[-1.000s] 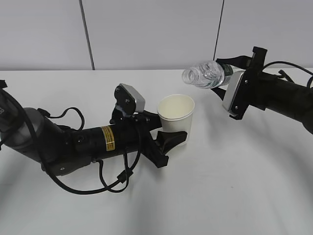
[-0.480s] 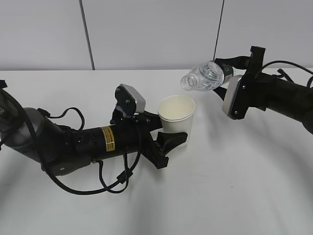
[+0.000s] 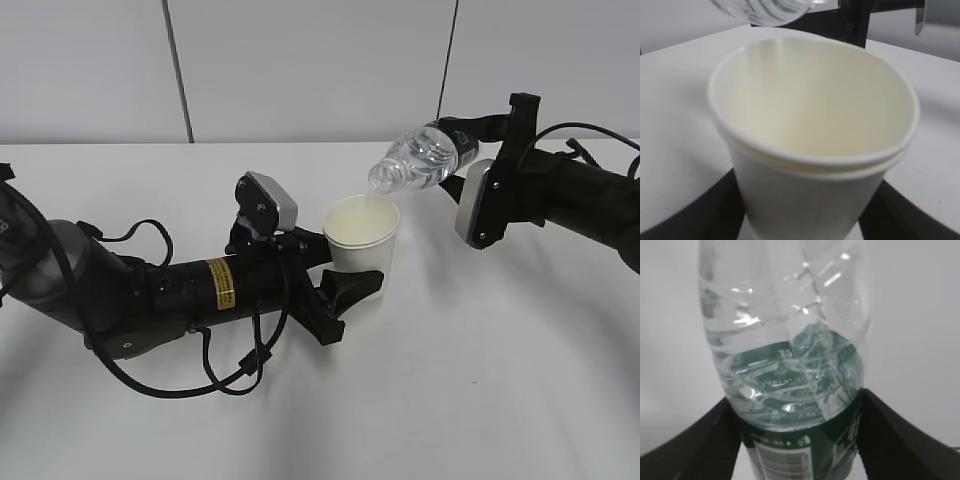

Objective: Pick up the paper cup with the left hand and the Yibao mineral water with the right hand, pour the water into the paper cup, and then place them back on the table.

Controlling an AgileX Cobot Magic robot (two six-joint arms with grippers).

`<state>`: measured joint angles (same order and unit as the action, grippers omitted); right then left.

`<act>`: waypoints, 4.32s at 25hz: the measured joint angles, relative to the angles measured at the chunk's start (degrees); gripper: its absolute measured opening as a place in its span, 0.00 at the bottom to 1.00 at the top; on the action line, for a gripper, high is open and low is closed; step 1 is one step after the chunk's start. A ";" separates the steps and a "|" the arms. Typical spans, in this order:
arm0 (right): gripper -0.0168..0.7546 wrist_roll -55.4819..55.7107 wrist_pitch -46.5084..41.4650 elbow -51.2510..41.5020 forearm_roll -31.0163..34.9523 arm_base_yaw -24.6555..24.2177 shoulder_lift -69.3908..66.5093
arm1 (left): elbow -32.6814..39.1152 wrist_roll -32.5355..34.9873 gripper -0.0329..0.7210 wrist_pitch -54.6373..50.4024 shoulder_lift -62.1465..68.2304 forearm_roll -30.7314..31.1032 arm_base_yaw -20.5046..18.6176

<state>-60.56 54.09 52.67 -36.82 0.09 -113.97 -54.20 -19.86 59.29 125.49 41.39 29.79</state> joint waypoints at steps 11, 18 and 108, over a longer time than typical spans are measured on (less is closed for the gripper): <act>0.66 -3.77 0.00 0.00 0.33 0.00 0.00 | 0.00 0.00 0.59 -0.06 0.00 0.77 0.00; 0.66 -4.95 0.00 0.00 0.41 0.00 0.00 | 0.00 0.00 0.59 -0.06 0.00 1.04 0.00; 0.66 32.29 2.36 0.00 1.38 0.00 0.09 | 0.00 -0.41 0.59 -1.50 0.00 1.08 0.00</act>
<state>-28.27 56.45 52.67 -35.45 0.09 -113.88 -54.20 -20.28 57.79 125.49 42.47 29.79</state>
